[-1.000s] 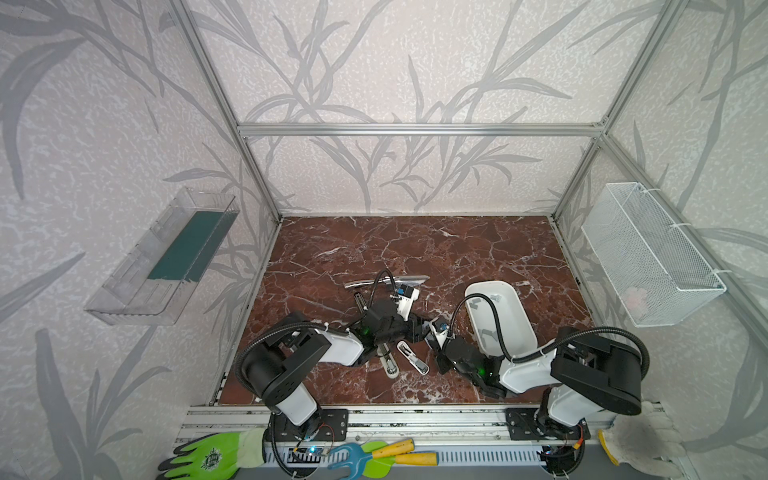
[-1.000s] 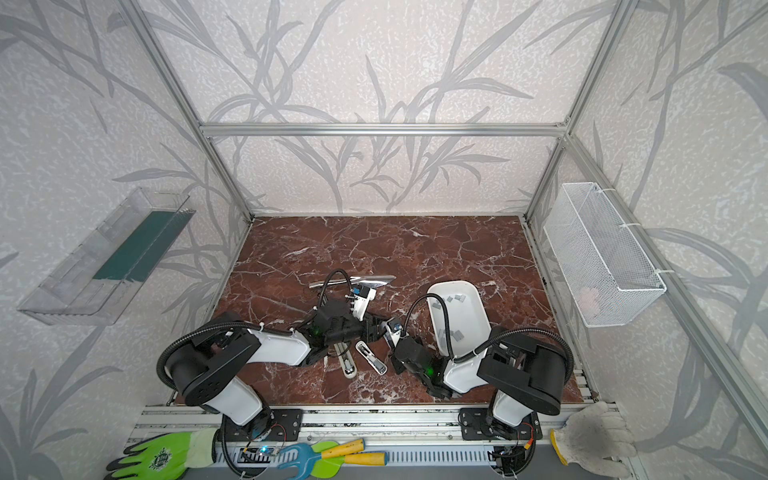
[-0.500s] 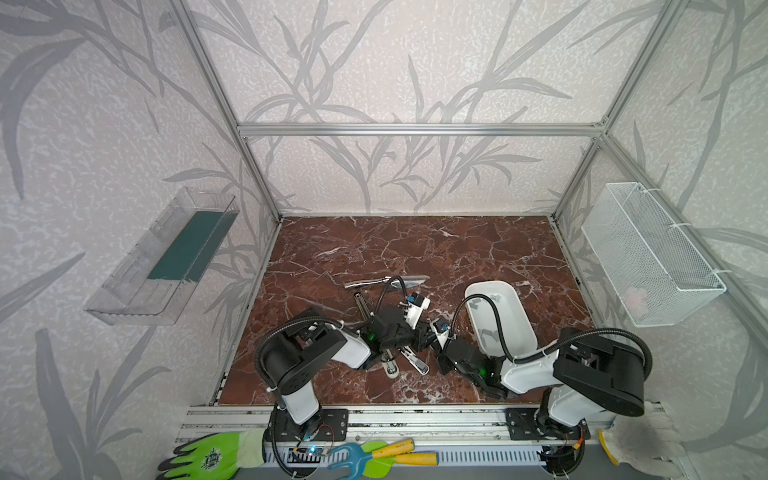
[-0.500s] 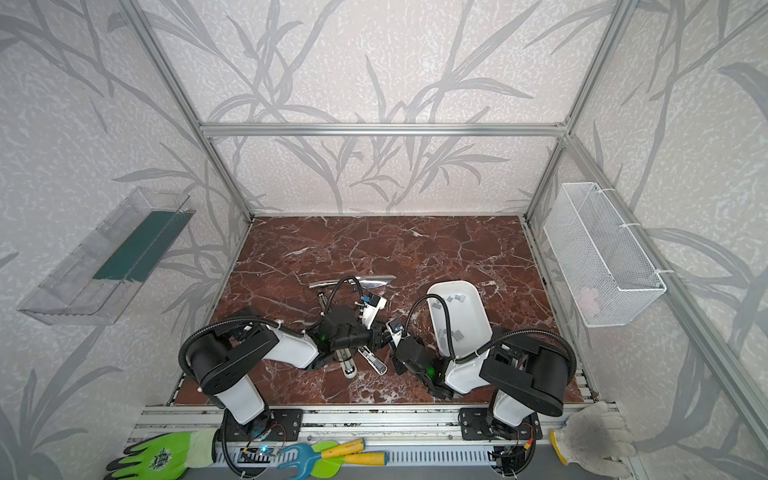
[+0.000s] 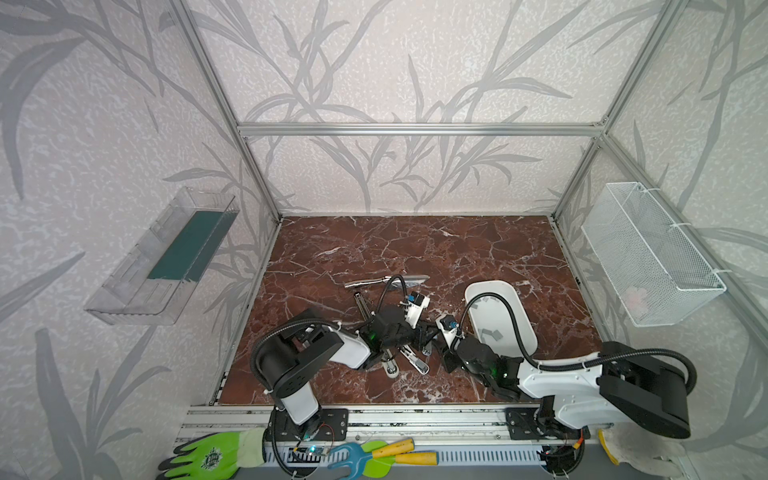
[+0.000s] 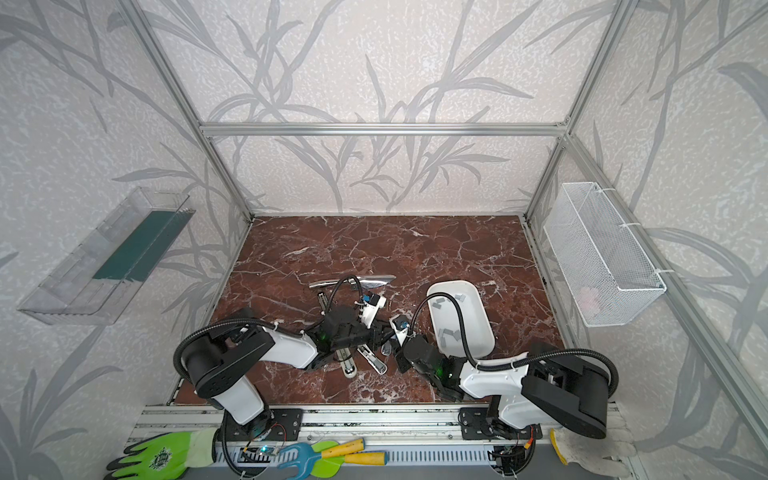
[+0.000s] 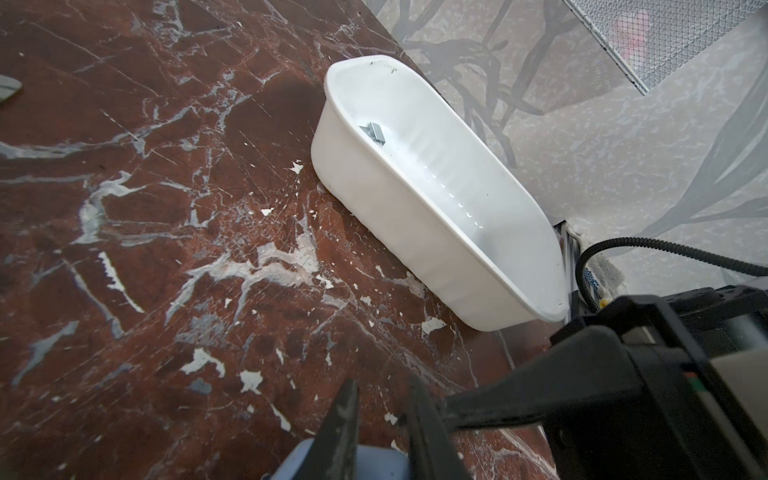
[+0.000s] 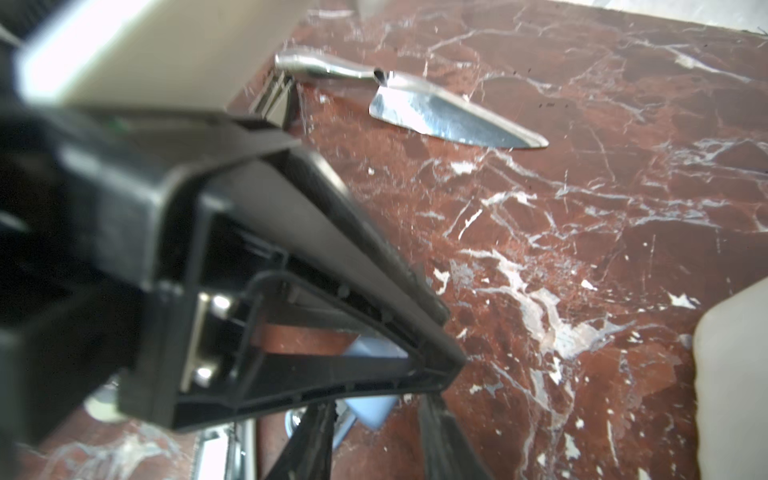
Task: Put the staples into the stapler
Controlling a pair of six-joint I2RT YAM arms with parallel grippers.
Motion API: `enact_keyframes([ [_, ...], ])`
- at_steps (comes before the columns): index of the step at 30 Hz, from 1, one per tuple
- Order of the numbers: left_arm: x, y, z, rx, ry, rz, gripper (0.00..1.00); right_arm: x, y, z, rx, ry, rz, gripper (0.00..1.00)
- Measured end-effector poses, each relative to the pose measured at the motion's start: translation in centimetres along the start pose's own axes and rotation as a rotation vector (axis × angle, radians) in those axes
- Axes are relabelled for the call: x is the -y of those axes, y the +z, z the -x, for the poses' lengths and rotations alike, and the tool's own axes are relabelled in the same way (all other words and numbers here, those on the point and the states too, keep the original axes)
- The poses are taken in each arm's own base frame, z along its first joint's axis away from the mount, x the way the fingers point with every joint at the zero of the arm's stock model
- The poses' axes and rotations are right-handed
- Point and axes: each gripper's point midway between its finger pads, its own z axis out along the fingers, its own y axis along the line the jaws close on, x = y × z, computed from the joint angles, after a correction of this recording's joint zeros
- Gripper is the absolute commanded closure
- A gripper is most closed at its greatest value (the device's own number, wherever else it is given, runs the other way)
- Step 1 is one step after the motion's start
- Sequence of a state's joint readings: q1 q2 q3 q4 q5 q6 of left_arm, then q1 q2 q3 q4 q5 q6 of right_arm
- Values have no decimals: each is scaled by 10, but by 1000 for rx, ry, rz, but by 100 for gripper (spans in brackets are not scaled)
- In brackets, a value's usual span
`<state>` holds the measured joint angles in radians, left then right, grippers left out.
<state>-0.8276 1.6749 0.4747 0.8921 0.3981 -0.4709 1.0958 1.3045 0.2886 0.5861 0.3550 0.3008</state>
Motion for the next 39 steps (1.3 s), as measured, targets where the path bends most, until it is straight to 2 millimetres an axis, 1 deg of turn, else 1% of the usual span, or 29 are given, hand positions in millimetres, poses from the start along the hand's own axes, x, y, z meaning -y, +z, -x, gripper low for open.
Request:
enact_keyframes([
  [4,2,-2,8,-1,24,16,76,1,-11,11,34,8,9,54],
  [7,3,-1,8,-11,30,18,76,2,-23,22,71,21,20,51],
  [11,2,-2,5,-26,27,27,76,5,-40,36,127,43,37,51],
  [14,3,-2,6,-26,27,25,76,7,-50,44,157,57,44,54],
  [18,3,-2,6,-25,25,22,76,8,-56,46,159,62,45,58],
  [23,2,-3,9,-14,27,33,76,10,-52,36,114,49,32,64],
  [27,7,-11,24,30,46,47,76,7,-45,33,76,36,26,65],
  [31,7,-28,40,87,76,100,76,2,-37,31,46,44,33,66],
  [33,4,-36,45,108,89,137,77,-1,-33,29,29,47,34,67],
  [35,0,-45,46,122,98,177,77,-2,-28,29,15,57,27,67],
  [39,-10,-60,42,130,108,248,77,-5,-14,38,-1,80,-8,73],
])
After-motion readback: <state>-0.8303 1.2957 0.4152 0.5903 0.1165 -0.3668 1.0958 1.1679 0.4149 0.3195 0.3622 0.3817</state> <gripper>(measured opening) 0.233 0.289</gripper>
